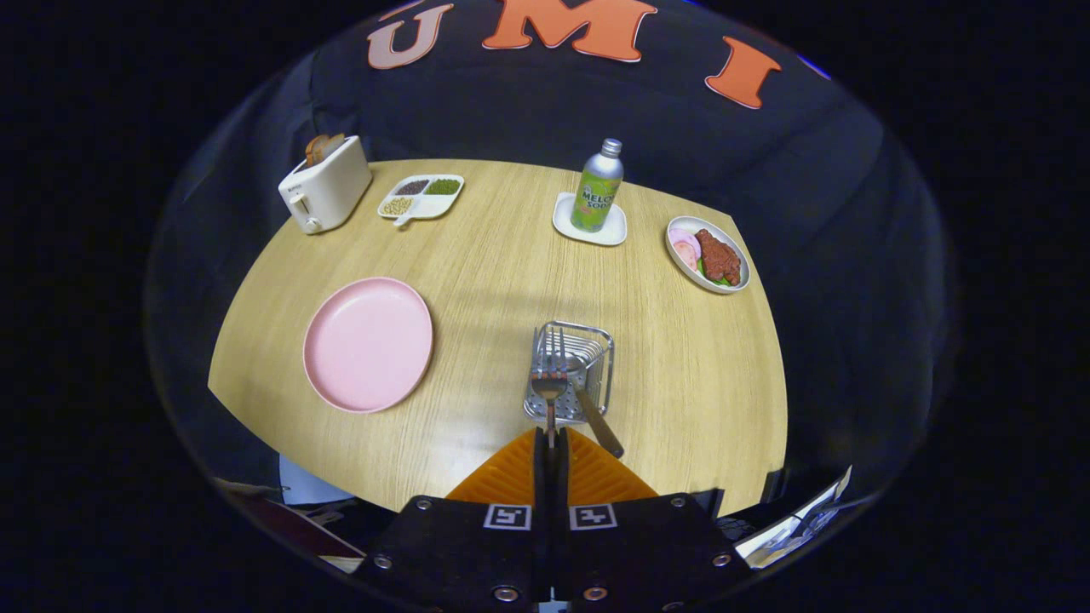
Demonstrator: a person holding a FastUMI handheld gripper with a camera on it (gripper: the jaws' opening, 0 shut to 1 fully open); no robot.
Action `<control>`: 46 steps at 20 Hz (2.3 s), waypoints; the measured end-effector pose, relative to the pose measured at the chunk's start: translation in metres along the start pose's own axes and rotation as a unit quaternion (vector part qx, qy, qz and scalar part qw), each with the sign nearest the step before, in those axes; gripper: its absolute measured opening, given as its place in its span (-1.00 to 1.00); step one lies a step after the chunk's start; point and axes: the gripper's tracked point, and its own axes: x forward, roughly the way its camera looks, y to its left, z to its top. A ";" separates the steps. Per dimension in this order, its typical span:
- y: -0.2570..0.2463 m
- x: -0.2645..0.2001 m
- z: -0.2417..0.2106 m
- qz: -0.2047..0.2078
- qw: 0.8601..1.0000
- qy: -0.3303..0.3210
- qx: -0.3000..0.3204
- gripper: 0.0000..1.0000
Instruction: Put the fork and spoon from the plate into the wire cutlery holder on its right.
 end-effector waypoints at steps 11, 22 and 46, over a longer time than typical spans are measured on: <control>-0.015 0.032 0.012 0.029 0.992 0.106 -0.064 -0.94; -0.018 0.062 0.015 0.043 0.980 0.175 -0.087 -0.93; -0.012 0.040 0.039 0.065 0.992 0.101 -0.024 0.15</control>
